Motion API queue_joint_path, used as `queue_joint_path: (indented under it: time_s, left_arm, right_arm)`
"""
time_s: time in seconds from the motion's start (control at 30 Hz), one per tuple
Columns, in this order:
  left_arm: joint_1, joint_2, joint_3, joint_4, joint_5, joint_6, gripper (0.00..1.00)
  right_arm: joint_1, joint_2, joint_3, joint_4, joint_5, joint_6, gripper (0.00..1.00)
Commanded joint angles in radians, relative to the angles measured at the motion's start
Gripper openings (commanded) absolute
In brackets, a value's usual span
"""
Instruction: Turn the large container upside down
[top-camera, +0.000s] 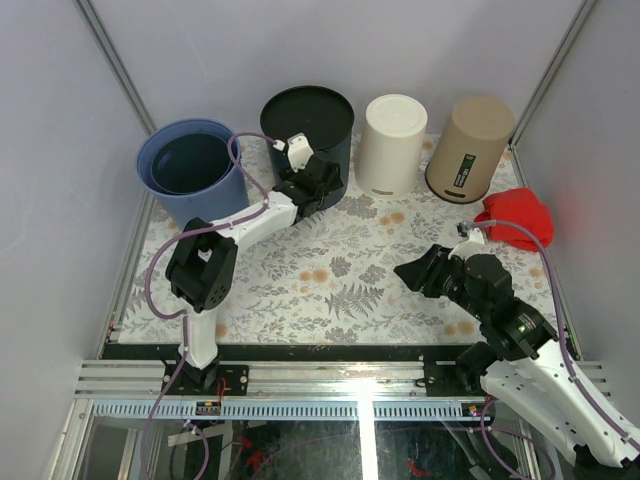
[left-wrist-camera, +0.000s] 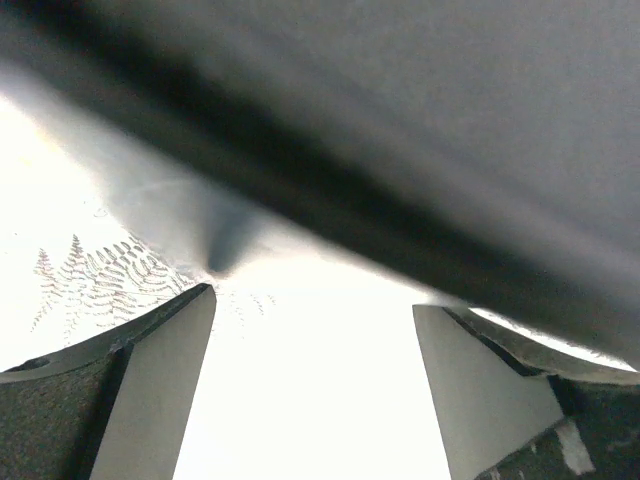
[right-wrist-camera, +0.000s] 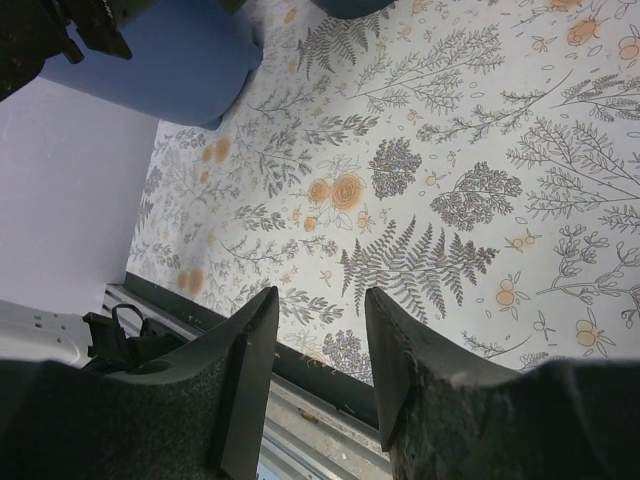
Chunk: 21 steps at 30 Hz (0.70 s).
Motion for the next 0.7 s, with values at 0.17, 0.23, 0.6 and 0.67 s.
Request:
queue_joint_path:
  time_s: [0.17, 0.23, 0.6, 0.67]
  left_arm:
    - [0.01, -0.229, -0.06, 0.036, 0.055, 0.14, 0.8]
    - [0.009, -0.315, -0.086, 0.02, 0.062, 0.163, 0.81]
    - [0.051, -0.628, -0.087, -0.206, -0.069, 0.324, 0.83]
    - [0.088, -0.638, -0.079, -0.233, -0.095, 0.35, 0.83]
  right_arm:
    - [0.007, 0.12, 0.089, 0.08, 0.015, -0.071, 0.55]
    - [0.007, 0.173, 0.108, 0.116, -0.002, -0.09, 0.55]
    - [0.007, 0.467, 0.24, 0.302, -0.152, -0.119, 0.55]
    - [0.007, 0.489, 0.236, 0.331, -0.179, -0.109, 0.55]
